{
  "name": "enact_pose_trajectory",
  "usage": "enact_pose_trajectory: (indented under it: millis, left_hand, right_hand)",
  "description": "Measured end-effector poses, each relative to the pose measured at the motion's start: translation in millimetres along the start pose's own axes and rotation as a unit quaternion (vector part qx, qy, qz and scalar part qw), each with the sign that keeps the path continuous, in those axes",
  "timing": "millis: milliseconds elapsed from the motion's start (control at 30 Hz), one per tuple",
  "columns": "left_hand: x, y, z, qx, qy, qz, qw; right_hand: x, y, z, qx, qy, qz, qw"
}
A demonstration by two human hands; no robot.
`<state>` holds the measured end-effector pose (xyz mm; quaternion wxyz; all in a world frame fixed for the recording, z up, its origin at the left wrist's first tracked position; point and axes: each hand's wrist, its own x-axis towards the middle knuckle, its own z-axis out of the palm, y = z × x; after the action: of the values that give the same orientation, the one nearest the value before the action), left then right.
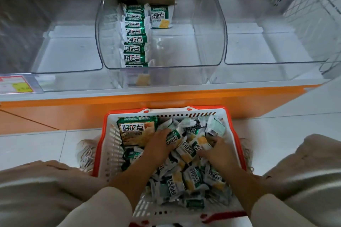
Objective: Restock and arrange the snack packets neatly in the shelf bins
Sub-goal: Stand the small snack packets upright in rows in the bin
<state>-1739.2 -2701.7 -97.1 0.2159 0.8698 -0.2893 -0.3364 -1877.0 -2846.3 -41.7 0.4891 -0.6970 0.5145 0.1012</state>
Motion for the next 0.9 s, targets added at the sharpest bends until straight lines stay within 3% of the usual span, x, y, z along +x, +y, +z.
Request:
enact_pose_trajectory:
  millis: [167, 233, 400, 533, 667, 733, 833, 900]
  left_hand:
    - [-2, -8, 4, -0.105, -0.006, -0.057, 0.993]
    - [-10, -10, 4, -0.149, -0.023, -0.091, 0.984]
    - [-24, -19, 7, -0.229, -0.042, -0.136, 0.963]
    - [-32, -10, 0, -0.225, -0.034, -0.118, 0.967]
    - [-43, 15, -39, -0.286, 0.058, -0.102, 0.951]
    - [-50, 33, -69, -0.369, 0.077, -0.103, 0.921]
    - [-64, 61, -109, -0.548, 0.055, -0.065, 0.832]
    - [-77, 77, -132, -0.596, 0.027, -0.012, 0.802]
  right_hand:
    - [4, -5, 15, -0.017, -0.082, -0.039, 0.996]
    - [9, -1, 28, -0.08, -0.103, -0.06, 0.99]
    - [22, 8, 49, -0.191, -0.086, -0.088, 0.974]
    - [16, 10, 41, -0.262, -0.116, -0.121, 0.95]
    - [-21, -36, 3, 0.032, -0.083, -0.052, 0.995]
    - [-42, -62, -16, 0.18, -0.115, -0.078, 0.974]
    - [-69, -92, -35, 0.299, -0.165, -0.105, 0.934]
    - [-83, -108, -44, 0.356, -0.188, -0.128, 0.906]
